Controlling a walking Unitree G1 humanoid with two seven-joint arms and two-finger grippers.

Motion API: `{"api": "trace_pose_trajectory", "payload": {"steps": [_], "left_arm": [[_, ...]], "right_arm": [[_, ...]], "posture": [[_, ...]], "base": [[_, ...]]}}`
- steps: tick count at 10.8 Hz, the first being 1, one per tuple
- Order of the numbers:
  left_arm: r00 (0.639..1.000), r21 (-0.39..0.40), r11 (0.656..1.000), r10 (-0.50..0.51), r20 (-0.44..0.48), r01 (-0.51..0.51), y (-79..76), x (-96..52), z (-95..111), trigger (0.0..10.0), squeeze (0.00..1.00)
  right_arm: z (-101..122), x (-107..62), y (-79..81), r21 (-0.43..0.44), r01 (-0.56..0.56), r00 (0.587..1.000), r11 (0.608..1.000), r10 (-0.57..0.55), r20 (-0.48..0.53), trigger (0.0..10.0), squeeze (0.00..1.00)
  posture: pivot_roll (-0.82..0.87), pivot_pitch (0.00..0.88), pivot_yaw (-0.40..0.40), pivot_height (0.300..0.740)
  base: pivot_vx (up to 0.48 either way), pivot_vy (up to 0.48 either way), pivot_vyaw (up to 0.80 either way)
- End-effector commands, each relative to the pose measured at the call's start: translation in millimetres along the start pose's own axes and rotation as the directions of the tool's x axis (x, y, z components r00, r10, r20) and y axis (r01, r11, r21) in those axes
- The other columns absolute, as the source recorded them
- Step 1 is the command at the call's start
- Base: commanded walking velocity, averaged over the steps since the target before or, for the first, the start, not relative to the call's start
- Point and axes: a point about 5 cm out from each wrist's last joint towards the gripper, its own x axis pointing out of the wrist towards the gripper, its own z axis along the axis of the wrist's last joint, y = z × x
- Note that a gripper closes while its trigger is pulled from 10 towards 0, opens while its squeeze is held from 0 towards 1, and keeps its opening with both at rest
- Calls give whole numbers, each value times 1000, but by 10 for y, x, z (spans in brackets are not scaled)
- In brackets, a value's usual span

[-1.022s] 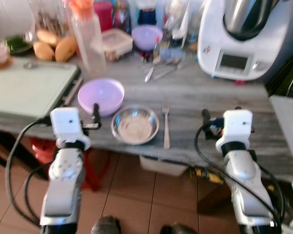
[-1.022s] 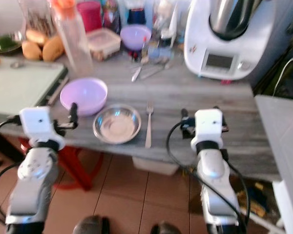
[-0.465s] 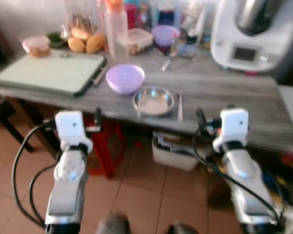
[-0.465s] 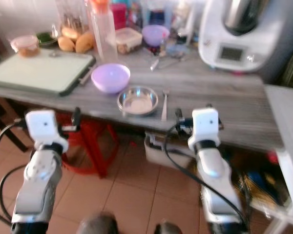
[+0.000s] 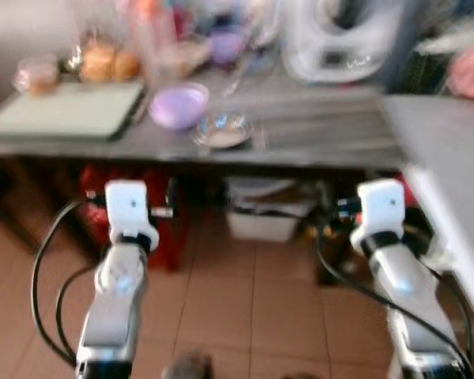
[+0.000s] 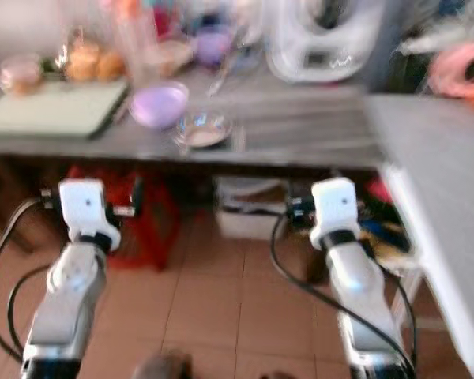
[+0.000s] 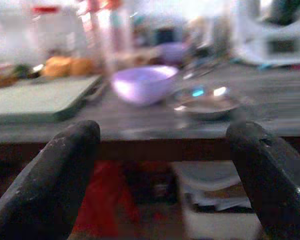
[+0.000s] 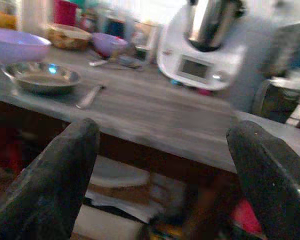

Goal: Setting the table

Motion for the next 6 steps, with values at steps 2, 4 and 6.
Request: {"api": "trace_pose_trajectory", "payload": {"steps": [2,4,6], "left_arm": [[999,-4,999,-32,5,32,4,-14,-18,10000,0],[998,-6,998,-66,23,66,-43,-40,-46,10000,0],[995,-2,995,-96,13,96,-78,-65,-62,10000,0]], "right_arm": [[-119,-60,37,7,-44,997,999,44,-58,10000,0],[-224,3,-36,-19,60,992,998,-62,-106,10000,0],[-77,23,70,16,78,997,997,-77,-8,10000,0]], "posture": [[11,0,19,740],[1,0,35,740],[6,0,24,740]], "base": [[0,0,0],[0,0,0],[0,0,0]]}}
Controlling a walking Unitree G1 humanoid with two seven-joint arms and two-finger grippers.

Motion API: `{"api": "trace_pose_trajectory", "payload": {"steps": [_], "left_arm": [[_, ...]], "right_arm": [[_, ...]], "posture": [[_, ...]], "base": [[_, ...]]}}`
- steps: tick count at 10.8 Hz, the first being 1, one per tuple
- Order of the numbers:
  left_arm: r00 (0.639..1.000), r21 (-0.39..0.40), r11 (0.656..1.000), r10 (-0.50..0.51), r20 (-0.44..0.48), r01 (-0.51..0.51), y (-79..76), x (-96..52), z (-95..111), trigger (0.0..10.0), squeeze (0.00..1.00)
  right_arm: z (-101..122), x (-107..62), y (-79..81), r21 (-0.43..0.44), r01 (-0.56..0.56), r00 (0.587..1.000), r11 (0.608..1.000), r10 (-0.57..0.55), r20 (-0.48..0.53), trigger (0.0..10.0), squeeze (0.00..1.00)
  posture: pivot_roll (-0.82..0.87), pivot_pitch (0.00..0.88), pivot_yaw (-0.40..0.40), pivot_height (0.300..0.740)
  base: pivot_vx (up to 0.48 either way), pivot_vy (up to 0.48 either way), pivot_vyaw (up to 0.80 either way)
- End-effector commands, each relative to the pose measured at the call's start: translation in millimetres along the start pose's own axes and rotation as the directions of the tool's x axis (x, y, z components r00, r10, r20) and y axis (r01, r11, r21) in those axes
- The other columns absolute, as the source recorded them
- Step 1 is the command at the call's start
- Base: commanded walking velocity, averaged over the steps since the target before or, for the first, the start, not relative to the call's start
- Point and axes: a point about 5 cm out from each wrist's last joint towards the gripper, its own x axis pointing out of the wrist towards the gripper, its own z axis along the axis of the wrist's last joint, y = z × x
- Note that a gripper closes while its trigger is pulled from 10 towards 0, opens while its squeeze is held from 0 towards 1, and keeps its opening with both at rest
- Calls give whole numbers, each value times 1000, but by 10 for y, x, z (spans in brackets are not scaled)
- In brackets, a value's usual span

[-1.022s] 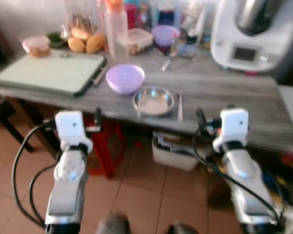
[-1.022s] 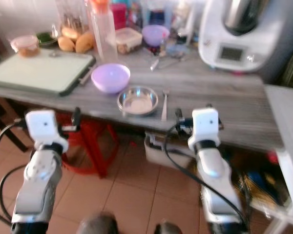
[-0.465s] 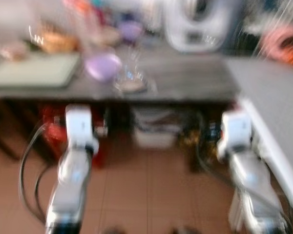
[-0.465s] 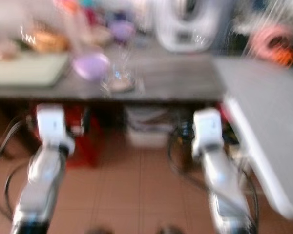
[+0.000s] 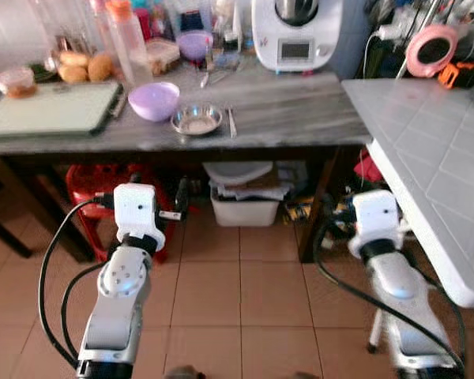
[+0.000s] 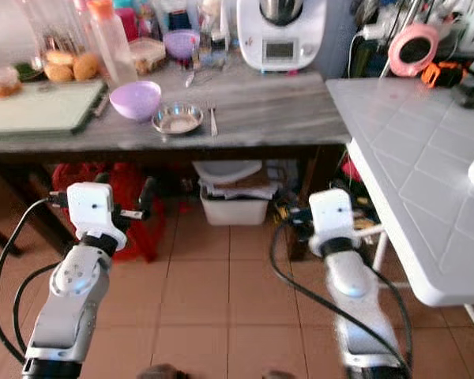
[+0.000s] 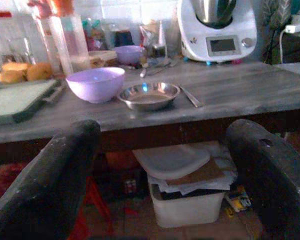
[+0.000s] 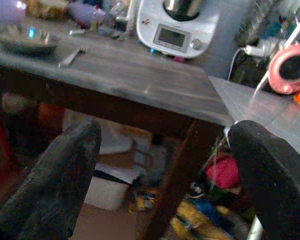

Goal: Setting the table

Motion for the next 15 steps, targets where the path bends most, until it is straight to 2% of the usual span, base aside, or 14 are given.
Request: {"api": "trace_pose_trajectory", "payload": {"steps": [1,2,3,5,7,10,12,15], "left_arm": [[1000,-21,1000,-14,-3,14,4,-12,6,10000,0],[1000,-36,999,-12,17,12,-4,-19,49,10000,0],[999,-56,998,-1,33,2,-34,-47,87,10000,0],[999,-50,999,18,35,-16,-45,-86,101,10000,0],[1000,-62,998,17,25,-15,-39,-121,104,10000,0],[1000,-53,998,22,5,-22,-24,-153,96,10000,0],[1000,-54,998,13,-4,-13,-44,-157,95,10000,0],[1000,-53,999,10,-7,-10,-40,-157,114,10000,0]], "right_arm": [[157,53,-2,-19,39,997,999,-38,70,10000,0],[183,54,17,2,46,997,999,-46,67,10000,0],[211,41,26,72,70,995,995,-75,67,10000,0],[234,76,13,83,49,996,995,-55,73,10000,0],[295,178,-61,52,54,993,997,-59,99,10000,0],[296,135,38,120,38,995,992,-48,86,10000,0],[261,119,31,121,45,996,992,-53,68,10000,0],[264,139,35,118,35,997,992,-43,69,10000,0]], "posture": [[6,0,14,740],[7,0,2,740],[7,0,-24,740],[10,0,-41,740],[13,0,-44,740],[13,0,-33,740],[9,0,-27,740],[17,0,-26,740]], "base": [[0,0,0],[0,0,0],[0,0,0],[0,-120,0],[255,-324,0],[304,-312,0],[321,-307,-628],[317,-305,0]]}}
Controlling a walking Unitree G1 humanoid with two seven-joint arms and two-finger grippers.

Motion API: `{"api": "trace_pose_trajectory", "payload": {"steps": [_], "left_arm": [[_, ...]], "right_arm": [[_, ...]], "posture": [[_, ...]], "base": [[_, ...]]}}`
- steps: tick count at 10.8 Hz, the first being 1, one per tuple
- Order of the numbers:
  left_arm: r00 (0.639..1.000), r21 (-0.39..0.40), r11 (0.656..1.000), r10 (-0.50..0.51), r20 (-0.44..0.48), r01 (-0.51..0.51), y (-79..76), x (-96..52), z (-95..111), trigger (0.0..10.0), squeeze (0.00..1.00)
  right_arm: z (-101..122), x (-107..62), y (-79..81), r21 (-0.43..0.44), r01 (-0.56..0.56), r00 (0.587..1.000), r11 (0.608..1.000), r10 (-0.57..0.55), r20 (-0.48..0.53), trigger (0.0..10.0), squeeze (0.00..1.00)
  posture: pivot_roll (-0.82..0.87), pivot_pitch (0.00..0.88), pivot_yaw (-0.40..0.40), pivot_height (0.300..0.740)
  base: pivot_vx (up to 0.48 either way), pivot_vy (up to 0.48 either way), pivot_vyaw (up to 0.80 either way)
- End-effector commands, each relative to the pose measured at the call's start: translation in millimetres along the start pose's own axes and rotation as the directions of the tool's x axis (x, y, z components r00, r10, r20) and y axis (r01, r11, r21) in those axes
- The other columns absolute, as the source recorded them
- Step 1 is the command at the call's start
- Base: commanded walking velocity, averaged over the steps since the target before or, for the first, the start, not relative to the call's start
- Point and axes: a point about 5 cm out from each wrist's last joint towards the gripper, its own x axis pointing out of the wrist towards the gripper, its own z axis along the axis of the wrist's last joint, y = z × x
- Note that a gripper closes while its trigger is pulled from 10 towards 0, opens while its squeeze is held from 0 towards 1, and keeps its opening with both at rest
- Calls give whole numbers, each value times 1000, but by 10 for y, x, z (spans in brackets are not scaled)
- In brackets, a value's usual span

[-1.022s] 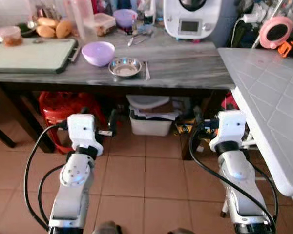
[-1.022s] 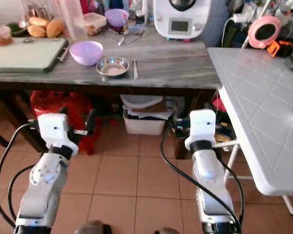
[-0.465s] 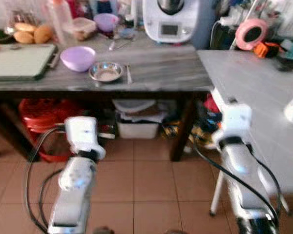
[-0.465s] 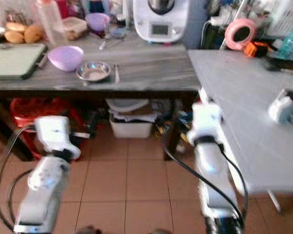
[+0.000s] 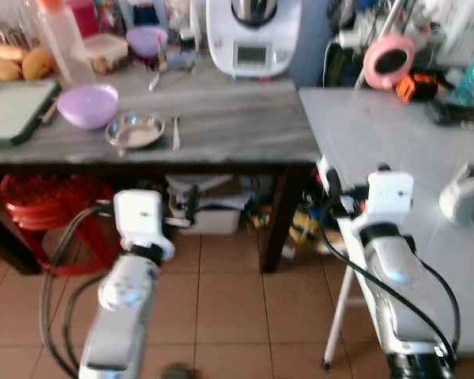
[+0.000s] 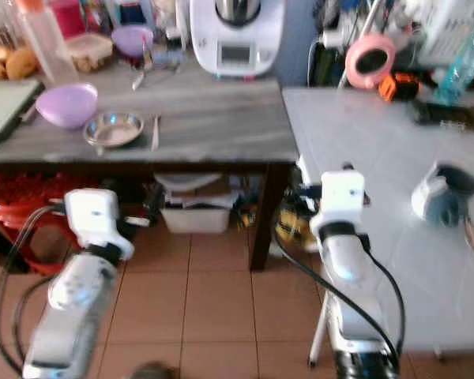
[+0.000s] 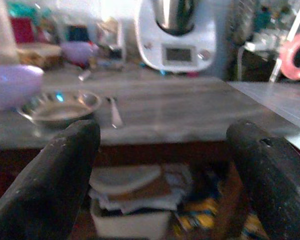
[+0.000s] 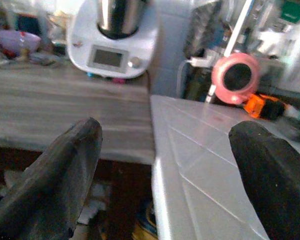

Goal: Setting the table

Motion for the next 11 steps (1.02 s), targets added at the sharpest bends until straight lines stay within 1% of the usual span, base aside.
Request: {"api": "trace_pose_trajectory", "payload": {"steps": [1,2,3,6,7,8,10,11], "left_arm": [[1000,4,1000,14,-12,-14,27,4,0,10000,0],[1000,5,1000,14,-13,-14,29,2,1,10000,0],[1000,20,999,30,-11,-29,33,1,2,10000,0],[994,47,994,102,-27,-100,90,31,-24,10000,0],[995,46,994,97,-27,-96,85,33,-24,10000,0],[995,48,995,93,-25,-92,76,34,-22,10000,0],[994,48,994,103,-27,-102,74,44,-21,10000,0],[994,48,993,107,-30,-106,76,50,-21,10000,0]], "right_arm": [[18,4,22,-3,-15,1000,1000,15,3,10000,0],[5,3,35,-8,-22,1000,1000,22,-5,10000,0],[3,-4,37,-6,-25,1000,1000,25,-3,10000,0],[-13,-4,50,-5,-36,999,999,36,-6,10000,0],[-18,0,53,-5,-39,999,999,39,-9,10000,0],[-30,5,55,-6,-41,999,999,41,-17,10000,0],[-36,-1,61,-4,-42,999,999,42,-18,10000,0],[-35,0,62,-2,-43,999,999,43,-17,10000,0]], "posture": [[19,0,-26,740],[19,0,-25,740],[19,0,-25,740],[22,0,-28,740],[24,0,-29,740],[25,0,-30,740],[25,0,-29,740],[23,0,-29,740]], "base": [[319,-289,0],[315,-289,0],[0,0,-800],[0,0,0],[0,0,0],[0,0,-488],[0,0,-800],[0,0,0]]}}
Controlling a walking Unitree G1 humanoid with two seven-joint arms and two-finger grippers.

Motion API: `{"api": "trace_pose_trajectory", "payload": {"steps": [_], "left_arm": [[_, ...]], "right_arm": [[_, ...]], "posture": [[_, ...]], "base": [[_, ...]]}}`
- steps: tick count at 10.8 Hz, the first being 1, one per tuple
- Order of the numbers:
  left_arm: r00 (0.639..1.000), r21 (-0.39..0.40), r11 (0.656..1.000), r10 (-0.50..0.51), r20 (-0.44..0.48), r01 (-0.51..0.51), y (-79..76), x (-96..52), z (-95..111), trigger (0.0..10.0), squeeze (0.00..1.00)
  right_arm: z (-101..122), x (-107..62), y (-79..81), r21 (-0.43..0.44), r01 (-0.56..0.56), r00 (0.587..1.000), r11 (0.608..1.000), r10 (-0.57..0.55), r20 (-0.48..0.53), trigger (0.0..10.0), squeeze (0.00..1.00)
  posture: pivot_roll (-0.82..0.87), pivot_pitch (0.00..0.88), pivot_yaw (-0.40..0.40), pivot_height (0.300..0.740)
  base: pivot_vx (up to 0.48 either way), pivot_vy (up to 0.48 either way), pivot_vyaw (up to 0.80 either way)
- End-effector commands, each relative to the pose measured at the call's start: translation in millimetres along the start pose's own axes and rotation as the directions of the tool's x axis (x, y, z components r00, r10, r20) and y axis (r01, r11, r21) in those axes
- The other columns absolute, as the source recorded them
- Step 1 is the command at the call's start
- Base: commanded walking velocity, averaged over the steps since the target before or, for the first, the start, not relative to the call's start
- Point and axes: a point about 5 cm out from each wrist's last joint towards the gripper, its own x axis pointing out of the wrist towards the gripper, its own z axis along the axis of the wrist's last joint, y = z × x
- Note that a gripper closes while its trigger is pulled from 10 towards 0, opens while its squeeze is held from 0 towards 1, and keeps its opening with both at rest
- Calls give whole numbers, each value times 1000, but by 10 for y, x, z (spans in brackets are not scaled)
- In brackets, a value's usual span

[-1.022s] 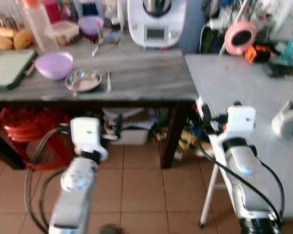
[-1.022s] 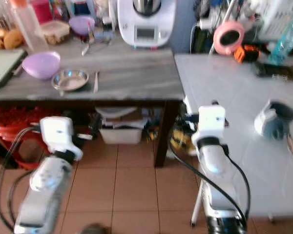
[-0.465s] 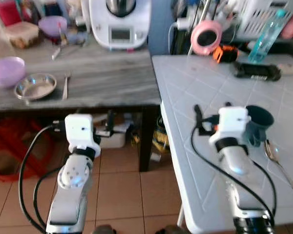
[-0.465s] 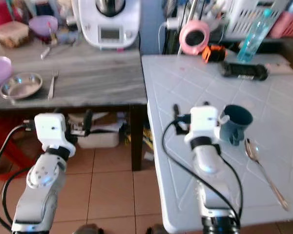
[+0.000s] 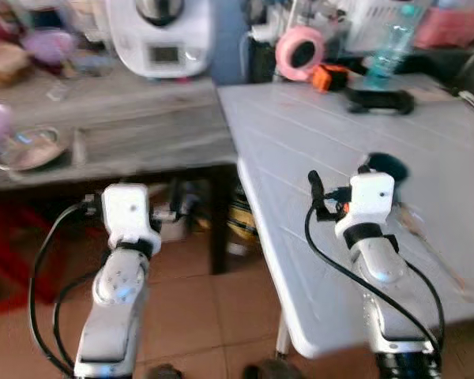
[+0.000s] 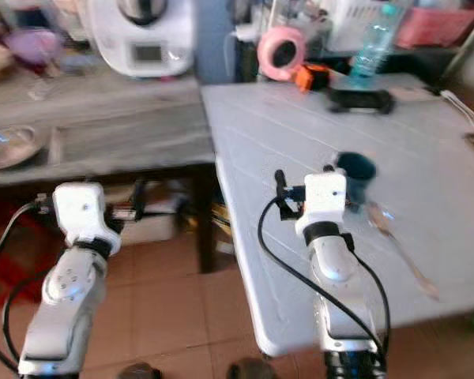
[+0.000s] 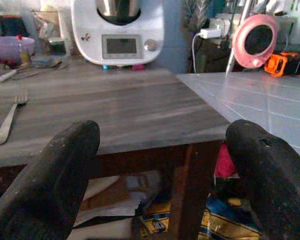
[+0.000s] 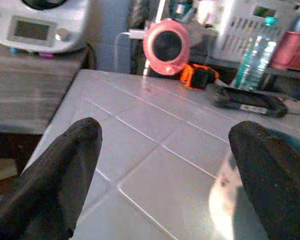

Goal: Setting the table

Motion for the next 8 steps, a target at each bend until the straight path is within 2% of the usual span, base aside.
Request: {"api": "trace_pose_trajectory", "payload": {"steps": [1,4,8], "left_arm": [[1000,9,1000,12,-8,-12,22,6,-4,10000,0],[1000,7,1000,15,-10,-15,13,11,-4,10000,0],[1000,6,1000,18,-10,-18,16,14,-2,10000,0]], "right_arm": [[21,27,8,3,-5,1000,1000,4,6,10000,0],[19,22,31,10,-15,1000,1000,15,6,10000,0],[64,35,94,34,-55,998,998,55,28,10000,0]], "posture": [[23,0,-28,740],[23,0,-31,740],[22,0,-29,740]], "base": [[0,0,0],[0,0,0],[-271,0,0]]}}
